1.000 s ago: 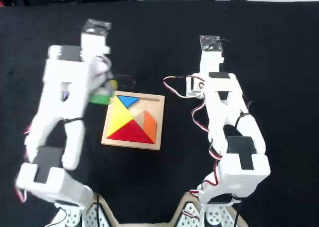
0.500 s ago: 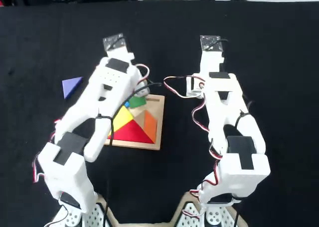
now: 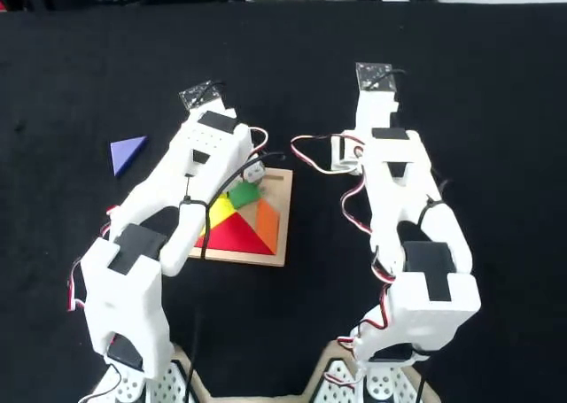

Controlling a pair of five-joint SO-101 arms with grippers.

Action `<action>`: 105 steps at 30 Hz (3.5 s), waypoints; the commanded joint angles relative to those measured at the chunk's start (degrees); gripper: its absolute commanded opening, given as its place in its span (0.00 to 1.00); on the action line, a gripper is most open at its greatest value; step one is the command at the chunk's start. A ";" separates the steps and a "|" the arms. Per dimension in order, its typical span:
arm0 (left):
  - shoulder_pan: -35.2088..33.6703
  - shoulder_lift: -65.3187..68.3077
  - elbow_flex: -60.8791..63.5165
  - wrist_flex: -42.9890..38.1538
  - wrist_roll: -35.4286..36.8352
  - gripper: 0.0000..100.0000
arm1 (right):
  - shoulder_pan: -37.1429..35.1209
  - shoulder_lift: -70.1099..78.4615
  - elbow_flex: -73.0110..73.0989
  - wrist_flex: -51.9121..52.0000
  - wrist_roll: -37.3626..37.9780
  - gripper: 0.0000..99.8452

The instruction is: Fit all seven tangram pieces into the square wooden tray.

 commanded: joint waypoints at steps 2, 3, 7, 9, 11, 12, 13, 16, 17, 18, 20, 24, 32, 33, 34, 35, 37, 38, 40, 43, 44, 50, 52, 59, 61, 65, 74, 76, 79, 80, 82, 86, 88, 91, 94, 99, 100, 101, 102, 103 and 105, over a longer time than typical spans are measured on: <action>-0.66 -0.26 -0.92 -0.35 0.44 0.16 | 0.88 -0.22 -2.33 -1.14 0.00 0.14; -0.66 -0.26 -0.84 -0.35 0.44 0.18 | 0.88 -0.22 -2.33 -1.14 0.00 0.14; -1.19 -0.26 -0.92 -0.35 0.44 0.25 | 0.88 -0.22 -2.33 -1.14 0.00 0.14; -1.63 -0.35 -1.80 0.62 0.44 0.25 | 0.88 -0.22 -2.33 -1.14 0.00 0.14; -1.63 -0.35 -4.35 3.43 0.44 0.26 | 0.88 -0.22 -2.68 -1.14 0.00 0.14; -1.63 -0.35 -5.93 5.19 0.44 0.26 | 0.88 -0.22 -2.77 -1.14 0.00 0.14; -1.63 -0.18 -7.25 6.77 0.44 0.26 | 0.88 -0.22 -2.77 -1.14 0.00 0.14; -1.71 0.26 -9.10 9.14 0.44 0.26 | 0.88 -0.22 -2.86 -1.14 0.00 0.14; -1.80 0.26 -9.10 9.23 0.44 0.26 | 0.88 -0.22 -2.86 -1.14 0.00 0.14; -2.07 0.09 -9.01 9.32 0.44 0.26 | 0.88 -0.22 -2.86 -1.14 0.00 0.14; -2.51 -0.26 -9.54 9.93 0.44 0.26 | 0.88 -0.22 -2.86 -1.14 0.00 0.14; -6.29 -1.32 -13.76 14.07 0.26 0.26 | 0.88 -0.22 -2.95 -1.14 0.00 0.14; -19.74 -8.88 -30.11 34.20 -16.35 0.26 | 0.79 -0.22 -3.03 -1.05 0.00 0.14; -20.97 -9.49 -29.67 34.20 -19.16 0.26 | 0.53 -0.22 -3.03 -1.05 0.00 0.14; -22.29 -9.85 -28.53 34.11 -21.36 0.25 | -0.09 -0.22 -3.12 -1.05 0.00 0.13; -24.31 -9.76 -27.21 33.93 -22.68 0.25 | -0.79 -0.22 -3.12 -1.05 0.44 0.12; -27.91 -8.09 -22.37 31.21 -23.30 0.25 | -2.90 -0.48 -2.95 -0.62 3.34 0.07; -29.76 -7.38 -19.82 28.75 -23.30 0.25 | -4.48 -0.66 -2.86 -0.44 5.71 0.04; -34.95 -6.33 -15.25 23.21 -23.30 0.25 | -7.47 -0.75 -3.21 1.85 11.25 0.01; -40.22 -7.03 -9.80 14.51 -23.03 0.25 | -12.04 -1.45 -5.85 6.59 14.86 0.01; -40.84 -7.12 -7.87 11.52 -22.95 0.25 | -13.19 -2.24 -7.52 8.79 14.68 0.01; -36.09 -7.12 9.01 -13.10 -23.21 0.25 | -22.33 -6.29 -18.15 23.47 9.85 0.01; -36.53 -7.74 13.67 -18.99 -23.30 0.25 | -25.32 -5.85 -19.12 24.18 9.76 0.01; -40.48 -8.09 13.14 -18.37 -19.43 0.25 | -32.18 -0.40 -22.37 24.09 10.02 0.01; -40.66 -8.09 13.32 -18.37 -18.20 0.25 | -31.91 3.12 -23.87 24.26 10.02 0.01; -40.48 -8.09 13.41 -18.37 -18.11 0.25 | -30.95 10.68 -27.74 24.35 10.20 0.01; -40.22 -8.09 13.49 -18.37 -18.29 0.25 | -30.77 20.44 -36.79 26.37 10.37 0.01; -40.22 -8.09 13.49 -18.37 -18.29 0.25 | -30.68 21.32 -37.23 26.81 10.37 0.01; -40.22 -8.09 13.49 -18.37 -18.29 0.25 | -30.68 20.44 -37.85 30.68 10.37 0.01; -40.22 -8.09 13.49 -18.37 -18.29 0.25 | -30.77 19.65 -38.02 32.44 10.37 0.01; -40.22 -8.09 13.49 -18.37 -18.29 0.25 | -30.59 17.98 -37.93 35.16 10.37 0.01; -40.22 -8.09 13.49 -18.37 -18.29 0.25 | -29.36 14.64 -38.29 37.01 10.37 0.01; -40.22 -8.09 13.49 -18.37 -18.29 0.25 | -28.22 13.32 -38.11 34.81 10.20 0.01; -40.31 -8.09 13.49 -18.37 -18.20 0.25 | -27.60 13.23 -37.58 29.45 10.02 0.01; -40.57 -8.09 13.49 -18.37 -18.02 0.25 | -25.85 15.60 -37.49 26.55 10.11 0.01; -40.66 -8.09 13.49 -18.37 -18.02 0.25 | -21.45 20.53 -38.81 25.41 10.37 0.01; -40.66 -8.09 13.49 -18.29 -18.02 0.25 | -21.36 21.23 -39.25 25.41 10.37 0.01; -40.66 -8.09 13.49 -18.29 -18.02 0.25 | -21.36 21.85 -39.60 25.41 10.37 0.01; -40.66 -8.09 13.49 -18.29 -18.02 0.25 | -21.45 22.46 -39.87 25.41 10.37 0.01; -40.75 -8.09 13.49 -18.29 -18.02 0.25 | -21.80 22.81 -40.22 25.41 10.37 0.01; -41.45 -8.09 13.49 -18.29 -17.93 0.25 | -22.51 23.43 -40.57 25.41 10.37 0.01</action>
